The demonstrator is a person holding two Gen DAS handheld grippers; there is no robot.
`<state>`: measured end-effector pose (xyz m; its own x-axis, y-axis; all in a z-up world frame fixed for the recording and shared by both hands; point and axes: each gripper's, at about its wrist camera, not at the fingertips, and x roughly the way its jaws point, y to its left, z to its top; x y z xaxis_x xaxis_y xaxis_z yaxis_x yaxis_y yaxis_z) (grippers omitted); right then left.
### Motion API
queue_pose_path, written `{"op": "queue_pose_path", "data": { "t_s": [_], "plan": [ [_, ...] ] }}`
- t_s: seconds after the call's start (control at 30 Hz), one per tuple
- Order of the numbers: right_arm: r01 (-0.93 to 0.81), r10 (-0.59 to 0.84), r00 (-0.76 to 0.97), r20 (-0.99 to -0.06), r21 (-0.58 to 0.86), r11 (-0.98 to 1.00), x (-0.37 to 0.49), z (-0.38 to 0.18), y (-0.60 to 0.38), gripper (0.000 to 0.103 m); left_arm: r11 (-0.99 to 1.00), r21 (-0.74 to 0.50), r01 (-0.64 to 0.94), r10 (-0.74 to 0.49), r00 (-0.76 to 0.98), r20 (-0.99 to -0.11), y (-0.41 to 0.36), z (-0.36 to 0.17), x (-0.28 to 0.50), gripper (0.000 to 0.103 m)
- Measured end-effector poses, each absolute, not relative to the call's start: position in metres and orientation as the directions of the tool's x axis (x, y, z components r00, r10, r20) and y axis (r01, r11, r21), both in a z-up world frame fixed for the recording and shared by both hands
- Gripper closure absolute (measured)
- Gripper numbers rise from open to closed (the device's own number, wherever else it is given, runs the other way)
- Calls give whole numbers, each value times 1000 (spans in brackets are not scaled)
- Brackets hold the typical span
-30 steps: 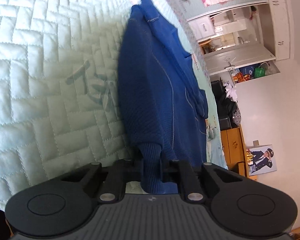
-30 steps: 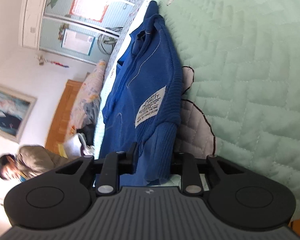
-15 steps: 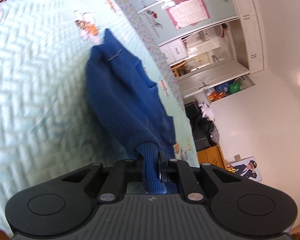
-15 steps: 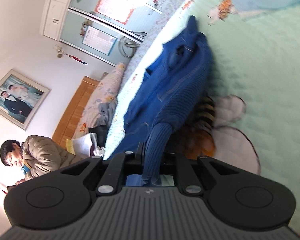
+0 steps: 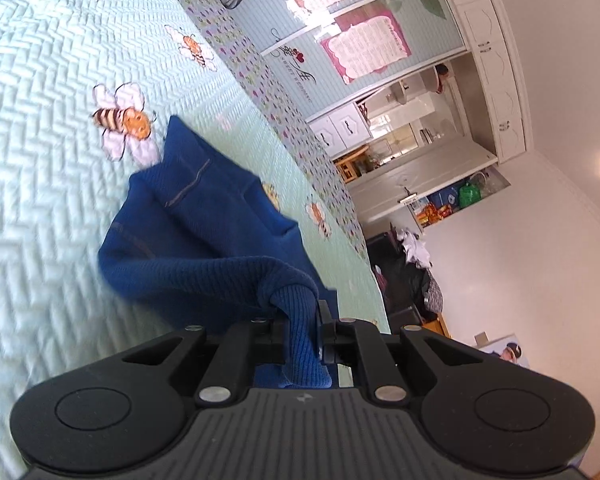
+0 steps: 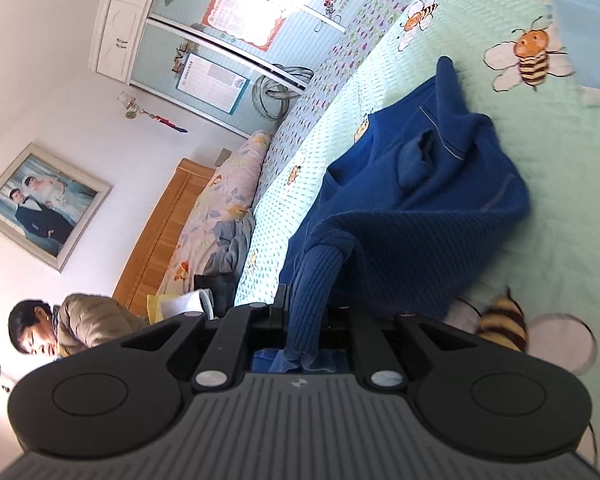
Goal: Fold clothes
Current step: 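Lift the hem with both grippers and fold it toward the collar, then lay the hem on the sweater and open both grippers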
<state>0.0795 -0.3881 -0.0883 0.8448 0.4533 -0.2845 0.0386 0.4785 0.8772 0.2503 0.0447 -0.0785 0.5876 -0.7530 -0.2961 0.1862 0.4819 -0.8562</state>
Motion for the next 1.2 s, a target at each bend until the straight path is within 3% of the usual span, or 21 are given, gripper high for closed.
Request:
{"op": "queue_pose_path", "data": {
  "t_s": [0.37, 0.57, 0.7, 0.73, 0.8, 0.87, 1.0, 1.07, 1.17, 1.2],
  "plan": [
    [51, 440, 863, -247, 910, 411, 192, -64, -415, 92, 531, -827, 184, -711, 629, -316, 15, -46, 372, 92],
    [162, 425, 856, -293, 935, 316, 280, -92, -448, 92, 574, -813, 93, -687, 594, -418, -13, -69, 472, 91],
    [301, 427, 817, -387, 919, 256, 332, -138, -475, 79, 639, -769, -20, -642, 536, -548, -32, -107, 535, 86],
    [345, 427, 806, -409, 912, 224, 339, -151, -484, 71, 633, -773, -40, -644, 527, -554, -33, -115, 544, 84],
    [389, 409, 808, -424, 905, 169, 347, -170, -500, 69, 617, -783, -79, -650, 509, -564, -33, -132, 563, 83],
    [377, 408, 830, -381, 921, 95, 351, -182, -512, 66, 600, -796, -84, -660, 511, -551, -32, -139, 574, 81],
    [276, 374, 892, -253, 961, -8, 355, -179, -527, 46, 561, -820, -110, -671, 519, -529, -26, -147, 585, 69],
    [235, 349, 910, -225, 972, 15, 352, -171, -529, 46, 549, -825, -134, -676, 510, -532, -23, -153, 587, 65],
    [220, 382, 882, -277, 958, 186, 344, -154, -510, 46, 511, -848, -142, -706, 494, -508, -17, -154, 587, 60],
    [211, 401, 866, -300, 945, 251, 341, -148, -500, 45, 493, -858, -141, -717, 493, -493, -14, -153, 586, 50]
  ]
}}
